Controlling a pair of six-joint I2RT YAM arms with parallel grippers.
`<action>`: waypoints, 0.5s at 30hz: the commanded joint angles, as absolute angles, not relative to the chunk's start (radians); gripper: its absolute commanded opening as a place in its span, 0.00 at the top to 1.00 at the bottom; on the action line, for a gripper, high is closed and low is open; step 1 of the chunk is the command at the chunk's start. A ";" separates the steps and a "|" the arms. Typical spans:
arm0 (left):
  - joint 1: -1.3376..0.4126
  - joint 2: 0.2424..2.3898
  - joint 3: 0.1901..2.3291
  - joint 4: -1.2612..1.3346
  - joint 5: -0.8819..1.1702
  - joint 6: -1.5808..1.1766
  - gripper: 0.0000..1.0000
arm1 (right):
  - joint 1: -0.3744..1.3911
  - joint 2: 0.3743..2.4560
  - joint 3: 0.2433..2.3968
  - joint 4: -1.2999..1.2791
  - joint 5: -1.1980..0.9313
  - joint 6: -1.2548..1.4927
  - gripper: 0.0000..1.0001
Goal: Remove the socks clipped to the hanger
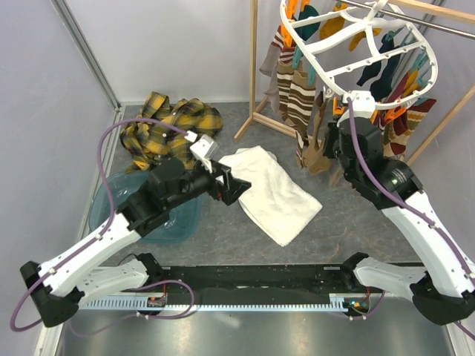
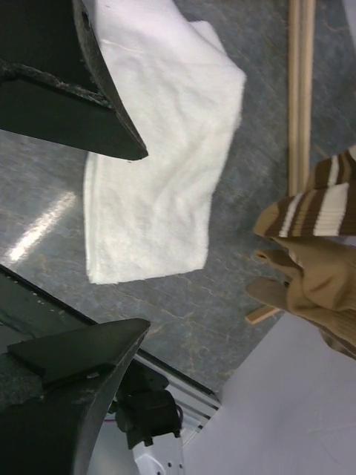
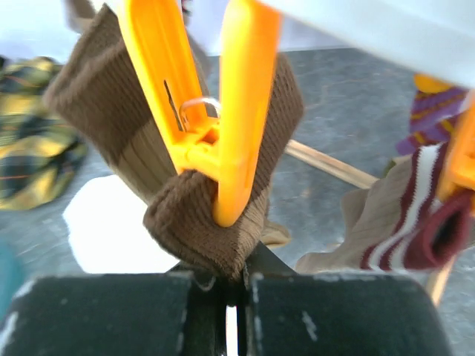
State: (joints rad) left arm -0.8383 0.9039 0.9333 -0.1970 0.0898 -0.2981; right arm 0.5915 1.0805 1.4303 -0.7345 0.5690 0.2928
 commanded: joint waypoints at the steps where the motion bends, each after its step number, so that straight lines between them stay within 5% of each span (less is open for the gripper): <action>1: -0.841 1.052 1.061 -0.026 0.195 -0.221 0.06 | 0.589 1.016 1.485 -0.772 0.430 0.331 1.00; 15: -0.899 1.383 1.238 0.250 0.364 -0.149 0.05 | 0.588 0.960 1.433 -0.706 0.359 0.463 1.00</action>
State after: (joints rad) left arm -0.8783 1.3327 1.1873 0.1184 0.3031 -0.2176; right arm 0.5915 0.9749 1.4464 -0.7681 0.3832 0.3954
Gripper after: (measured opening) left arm 0.944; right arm 0.021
